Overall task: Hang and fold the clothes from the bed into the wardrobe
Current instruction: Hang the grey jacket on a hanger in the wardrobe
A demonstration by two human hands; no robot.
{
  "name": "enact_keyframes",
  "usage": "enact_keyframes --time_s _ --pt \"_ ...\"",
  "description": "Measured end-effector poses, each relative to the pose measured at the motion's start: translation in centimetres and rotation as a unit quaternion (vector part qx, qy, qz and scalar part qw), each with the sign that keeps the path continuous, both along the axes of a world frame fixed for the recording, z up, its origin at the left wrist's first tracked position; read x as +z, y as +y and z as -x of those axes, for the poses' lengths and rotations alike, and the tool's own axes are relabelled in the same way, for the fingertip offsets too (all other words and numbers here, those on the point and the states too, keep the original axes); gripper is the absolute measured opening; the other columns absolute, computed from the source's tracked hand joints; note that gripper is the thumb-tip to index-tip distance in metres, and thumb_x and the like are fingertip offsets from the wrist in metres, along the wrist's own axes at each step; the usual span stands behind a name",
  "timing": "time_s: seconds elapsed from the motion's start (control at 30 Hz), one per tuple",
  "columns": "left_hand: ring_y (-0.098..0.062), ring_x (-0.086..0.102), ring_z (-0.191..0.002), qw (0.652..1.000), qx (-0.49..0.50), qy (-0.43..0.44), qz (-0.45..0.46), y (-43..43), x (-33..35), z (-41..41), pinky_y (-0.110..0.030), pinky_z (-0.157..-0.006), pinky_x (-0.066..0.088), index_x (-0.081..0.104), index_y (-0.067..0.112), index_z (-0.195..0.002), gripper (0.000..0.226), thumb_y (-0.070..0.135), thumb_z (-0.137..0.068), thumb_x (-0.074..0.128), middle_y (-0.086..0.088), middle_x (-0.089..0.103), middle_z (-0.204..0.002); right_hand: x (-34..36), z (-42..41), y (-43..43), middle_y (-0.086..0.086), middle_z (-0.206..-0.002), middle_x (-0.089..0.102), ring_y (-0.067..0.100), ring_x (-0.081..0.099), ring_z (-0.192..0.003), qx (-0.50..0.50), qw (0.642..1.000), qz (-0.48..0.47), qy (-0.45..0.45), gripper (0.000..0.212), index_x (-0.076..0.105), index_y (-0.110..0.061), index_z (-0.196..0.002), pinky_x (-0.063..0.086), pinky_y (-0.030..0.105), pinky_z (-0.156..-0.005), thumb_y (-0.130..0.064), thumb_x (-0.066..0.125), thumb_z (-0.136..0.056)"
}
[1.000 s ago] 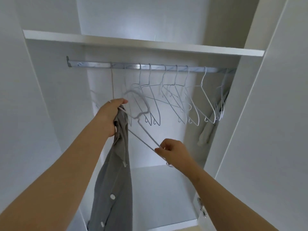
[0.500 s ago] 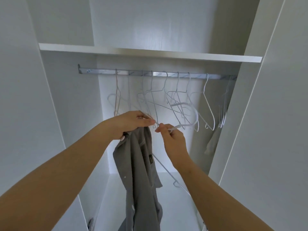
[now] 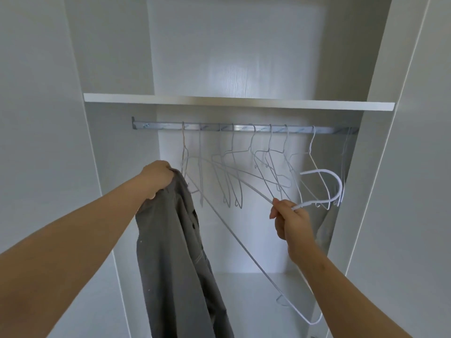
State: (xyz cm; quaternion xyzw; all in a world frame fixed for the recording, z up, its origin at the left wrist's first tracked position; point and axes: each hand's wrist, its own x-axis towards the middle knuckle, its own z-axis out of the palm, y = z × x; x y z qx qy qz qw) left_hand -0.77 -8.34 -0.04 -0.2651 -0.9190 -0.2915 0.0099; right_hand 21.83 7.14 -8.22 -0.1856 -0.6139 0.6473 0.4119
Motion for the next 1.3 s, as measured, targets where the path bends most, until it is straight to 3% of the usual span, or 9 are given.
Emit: enact_keyframes --time_s 0.17,0.4,0.53,0.63,0.7,0.8,0.9,1.13,1.3 --pt "-0.027 0.049 -0.074 0.969 -0.017 -0.145 -0.2 -1.0 0.8 0.7 -0.032 -0.068 0.041 0.055 0.006 -0.085 0.019 0.015 -0.096 0.043 -0.018 0.055 -0.088 0.4 0.4 -0.3 -0.005 -0.035 0.029 0.006 0.025 -0.032 0.024 0.997 -0.034 -0.06 0.049 0.051 -0.016 -0.044 0.025 0.014 -0.035 -0.014 0.051 -0.093" --pt "-0.019 0.058 -0.069 0.922 -0.109 -0.25 -0.274 -1.0 1.0 -2.9 -0.022 -0.054 0.05 0.061 0.017 -0.084 0.015 0.02 -0.094 0.051 -0.008 0.062 -0.082 0.0 2.9 -2.3 -0.017 -0.034 0.041 -0.002 0.037 -0.038 0.033 0.978 -0.099 -0.183 0.037 0.06 -0.017 -0.058 0.027 0.011 -0.045 -0.024 0.052 -0.094" --pt "-0.011 0.065 -0.059 0.882 -0.177 -0.309 -0.308 -0.9 0.7 -6.1 -0.016 -0.046 0.049 0.065 0.02 -0.086 0.017 0.019 -0.095 0.05 -0.001 0.069 -0.072 -0.1 5.1 -4.0 -0.016 -0.053 0.047 -0.002 0.04 -0.048 0.047 0.982 -0.068 -0.167 0.011 0.062 -0.023 -0.099 0.03 0.008 -0.041 -0.026 0.053 -0.093" --pt "-0.009 0.066 -0.056 0.84 -0.245 -0.362 -0.322 -1.4 0.5 -7.4 -0.018 -0.05 0.052 0.066 0.017 -0.085 0.021 0.016 -0.095 0.048 0.001 0.07 -0.066 0.1 6.2 -5.2 -0.016 -0.049 0.047 -0.001 0.043 -0.039 0.072 0.986 -0.064 -0.139 0.012 0.063 -0.017 -0.096 0.03 0.009 -0.039 -0.02 0.051 -0.092" --pt "-0.006 0.065 -0.061 0.852 -0.28 -0.314 -0.311 -2.3 0.5 -7.3 -0.016 -0.056 0.052 0.066 0.018 -0.081 0.021 0.013 -0.093 0.05 0.004 0.069 -0.067 0.4 6.6 -5.4 -0.014 -0.042 0.043 0.004 0.038 -0.042 0.062 0.987 -0.073 -0.129 0.019 0.062 -0.009 -0.078 0.028 0.014 -0.04 -0.015 0.049 -0.091" --pt "0.006 0.057 -0.072 0.934 -0.311 0.002 -0.175 -3.8 0.6 -5.6 -0.003 -0.066 0.041 0.067 0.021 -0.078 0.014 0.016 -0.088 0.058 0.017 0.064 -0.075 1.0 6.7 -4.9 -0.012 -0.041 0.042 0.005 0.035 -0.041 0.029 0.992 -0.047 -0.111 0.026 0.061 -0.016 -0.065 0.028 0.018 -0.041 -0.013 0.052 -0.09" --pt "0.0 0.048 -0.094 0.926 -0.32 0.196 -0.037 -4.1 0.2 -4.0 -0.014 -0.08 0.034 0.061 0.022 -0.103 0.017 0.028 -0.087 0.06 0.018 0.053 -0.101 2.0 6.8 -4.7 -0.01 -0.04 0.04 0.008 0.034 -0.043 0.024 0.996 -0.032 -0.08 0.03 0.058 -0.018 -0.059 0.029 0.02 -0.044 -0.012 0.057 -0.088" --pt "-0.001 0.054 -0.071 0.943 -0.292 0.151 -0.049 -3.0 -1.1 -2.7 -0.025 -0.068 0.046 0.043 0.034 -0.098 0.013 0.035 -0.091 0.054 0.015 0.054 -0.078 3.1 7.2 -5.3 -0.012 -0.044 0.048 0.003 0.044 -0.044 0.006 0.996 -0.08 -0.042 0.027 0.059 -0.023 -0.063 0.037 0.023 -0.053 -0.011 0.06 -0.087" --pt "-0.007 0.054 -0.069 0.953 -0.238 0.068 -0.173 -2.8 -1.2 -1.9 -0.008 -0.055 0.04 0.046 0.046 -0.099 0.024 0.027 -0.089 0.058 -0.001 0.059 -0.081 3.1 6.7 -5.6 -0.018 -0.094 0.05 0.008 0.044 -0.094 -0.194 0.949 -0.246 0.013 0.018 0.057 -0.031 -0.089 0.038 0.027 -0.088 -0.018 0.065 -0.079"
